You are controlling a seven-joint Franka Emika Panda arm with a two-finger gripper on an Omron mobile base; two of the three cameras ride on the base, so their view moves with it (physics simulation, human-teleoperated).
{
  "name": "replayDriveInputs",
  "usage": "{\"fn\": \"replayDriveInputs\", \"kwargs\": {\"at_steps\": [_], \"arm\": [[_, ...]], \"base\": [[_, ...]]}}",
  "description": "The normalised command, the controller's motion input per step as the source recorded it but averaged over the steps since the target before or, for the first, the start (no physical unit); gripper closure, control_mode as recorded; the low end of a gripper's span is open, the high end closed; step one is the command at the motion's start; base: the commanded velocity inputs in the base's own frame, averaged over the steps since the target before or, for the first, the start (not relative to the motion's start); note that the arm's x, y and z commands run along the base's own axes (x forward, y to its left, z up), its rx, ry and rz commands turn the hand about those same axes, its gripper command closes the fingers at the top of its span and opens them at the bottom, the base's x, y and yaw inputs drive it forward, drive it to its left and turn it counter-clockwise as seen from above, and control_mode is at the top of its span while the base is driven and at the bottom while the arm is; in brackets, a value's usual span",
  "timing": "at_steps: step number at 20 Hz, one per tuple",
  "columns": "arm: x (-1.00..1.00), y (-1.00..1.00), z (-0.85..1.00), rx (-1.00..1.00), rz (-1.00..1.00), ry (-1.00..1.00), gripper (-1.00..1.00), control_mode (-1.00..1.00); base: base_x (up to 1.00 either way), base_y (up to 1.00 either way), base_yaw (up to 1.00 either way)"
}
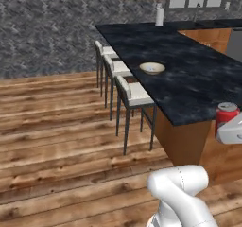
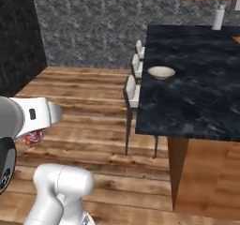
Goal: Open the fridge, grab two sodas, and place both sodas inside the bowl with ice on the dining counter.
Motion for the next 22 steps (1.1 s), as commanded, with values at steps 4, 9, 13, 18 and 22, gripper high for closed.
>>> {"fn": "replayDriveInputs", "kwargs": {"at_steps": [4,9,13,18,22], "arm": [[0.0,0.0,0.0,0.0,0.0,0.0,1.0,1.0],[0.0,0.0,0.0,0.0,0.0,0.0,1.0,1.0],[0.0,0.0,0.0,0.0,0.0,0.0,1.0,1.0],[0.0,0.0,0.0,0.0,0.0,0.0,1.0,1.0],[0.0,0.0,0.0,0.0,0.0,0.0,1.0,1.0]], "base": [[0.64,0.86,-0.4],[0.77,0.82,-0.4],[0.72,0.78,-0.42],[0.56,0.71,-0.46],[0.29,0.57,-0.51]]}}
